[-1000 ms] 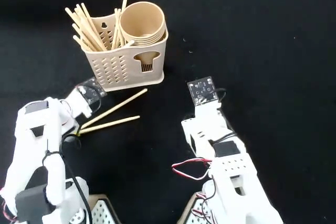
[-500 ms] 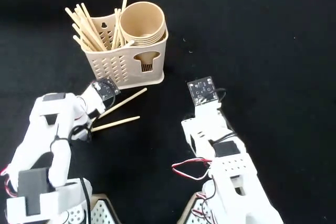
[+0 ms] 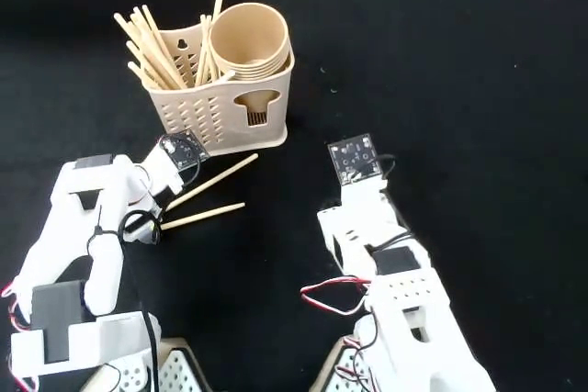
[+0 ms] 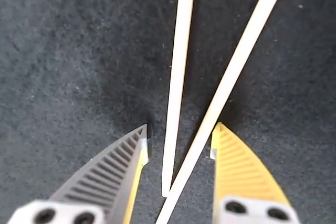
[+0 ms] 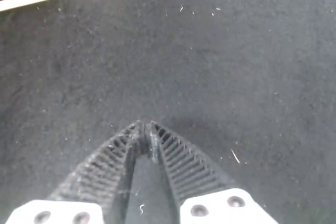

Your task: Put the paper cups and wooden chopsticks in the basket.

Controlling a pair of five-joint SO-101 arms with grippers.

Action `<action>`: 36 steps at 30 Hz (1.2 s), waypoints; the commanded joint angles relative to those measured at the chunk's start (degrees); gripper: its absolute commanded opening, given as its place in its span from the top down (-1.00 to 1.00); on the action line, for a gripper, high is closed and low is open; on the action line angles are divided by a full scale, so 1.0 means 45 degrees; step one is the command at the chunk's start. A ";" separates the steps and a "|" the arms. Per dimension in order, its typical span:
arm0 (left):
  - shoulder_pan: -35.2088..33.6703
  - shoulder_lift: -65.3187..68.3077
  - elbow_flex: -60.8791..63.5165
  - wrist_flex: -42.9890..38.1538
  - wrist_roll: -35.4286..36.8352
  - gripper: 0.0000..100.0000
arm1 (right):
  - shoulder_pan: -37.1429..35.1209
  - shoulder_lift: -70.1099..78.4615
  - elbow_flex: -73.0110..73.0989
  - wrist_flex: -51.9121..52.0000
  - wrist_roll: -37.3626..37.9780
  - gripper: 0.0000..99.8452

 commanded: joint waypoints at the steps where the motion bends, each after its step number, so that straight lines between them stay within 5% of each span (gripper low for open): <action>1: 0.0068 0.0117 -0.0225 0.0195 0.0039 0.71 | 0.0098 -0.0127 -0.0049 -0.0293 0.0000 0.97; 5: 0.0303 0.0117 -0.0205 0.0742 0.0039 0.94 | 0.0098 -0.0127 -0.0049 -0.0293 0.0000 0.97; 15: 0.0322 -0.0274 -0.0225 0.2168 0.0039 0.94 | 0.0098 -0.0127 -0.0049 -0.0293 0.0020 0.97; 29: 0.0244 -0.7365 0.2901 0.3145 0.0059 0.94 | 0.0098 -0.0127 -0.0049 -0.0293 0.0020 0.97; 36: -0.0029 -1.1018 0.2471 0.5509 0.0039 0.94 | 0.0098 -0.0127 -0.0049 -0.0293 0.0020 0.97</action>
